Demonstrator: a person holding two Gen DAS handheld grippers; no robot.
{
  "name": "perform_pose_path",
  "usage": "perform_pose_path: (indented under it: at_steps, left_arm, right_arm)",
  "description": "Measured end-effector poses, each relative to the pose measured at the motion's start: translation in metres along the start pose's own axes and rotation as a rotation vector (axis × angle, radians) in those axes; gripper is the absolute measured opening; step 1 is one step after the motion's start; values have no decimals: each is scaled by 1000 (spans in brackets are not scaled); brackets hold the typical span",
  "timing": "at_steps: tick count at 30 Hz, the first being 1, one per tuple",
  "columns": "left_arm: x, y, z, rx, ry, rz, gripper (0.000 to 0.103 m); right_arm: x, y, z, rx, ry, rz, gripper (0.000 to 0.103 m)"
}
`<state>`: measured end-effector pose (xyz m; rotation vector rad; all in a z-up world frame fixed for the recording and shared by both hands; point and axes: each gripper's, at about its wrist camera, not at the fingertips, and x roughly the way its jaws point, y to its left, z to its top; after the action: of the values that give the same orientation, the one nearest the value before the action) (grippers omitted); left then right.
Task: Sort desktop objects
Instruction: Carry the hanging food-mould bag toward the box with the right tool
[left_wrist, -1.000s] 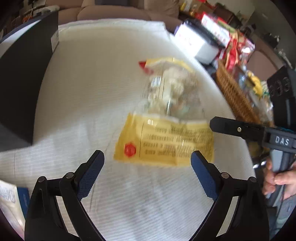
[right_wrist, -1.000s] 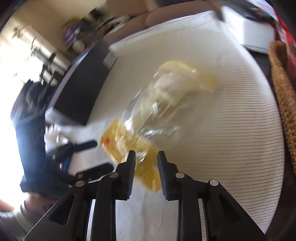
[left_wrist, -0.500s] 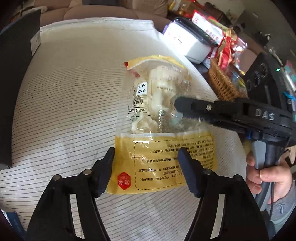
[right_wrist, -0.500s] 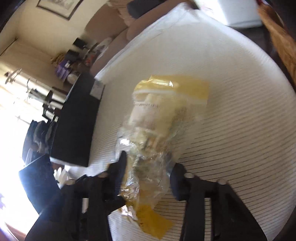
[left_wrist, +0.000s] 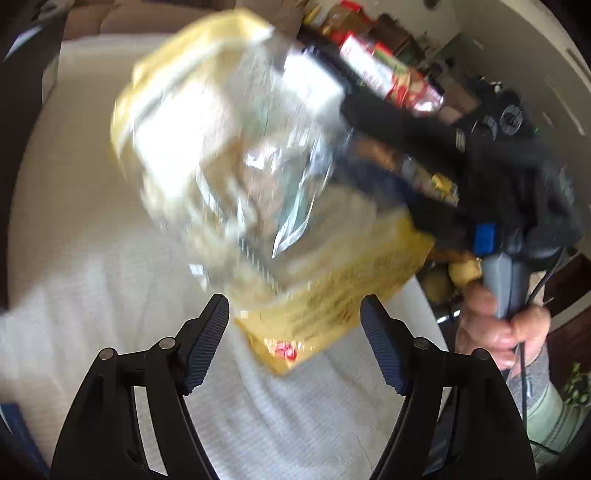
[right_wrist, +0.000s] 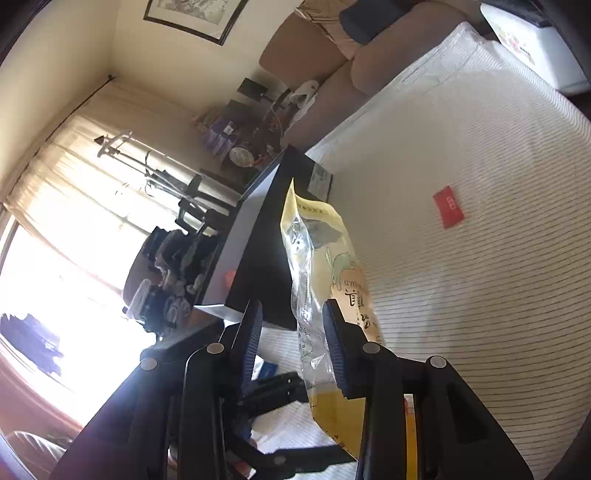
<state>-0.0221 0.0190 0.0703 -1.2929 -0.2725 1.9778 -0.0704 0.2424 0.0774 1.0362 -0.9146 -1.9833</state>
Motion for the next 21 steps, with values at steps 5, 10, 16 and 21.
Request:
perform_pose_path:
  at_steps: [5, 10, 16, 21]
  left_arm:
    - [-15, 7, 10, -69, -22, -124, 80]
    - [-51, 28, 5, -146, -58, -164, 87]
    - [-70, 44, -5, -135, -38, -81, 88]
    - [-83, 31, -14, -93, -61, -53, 89]
  right_arm:
    - [-9, -6, -1, 140, -29, 218, 44]
    - [1, 2, 1, 170, 14, 315, 45]
    - [21, 15, -1, 242, 32, 484, 45]
    - [63, 26, -13, 387, 116, 623, 74]
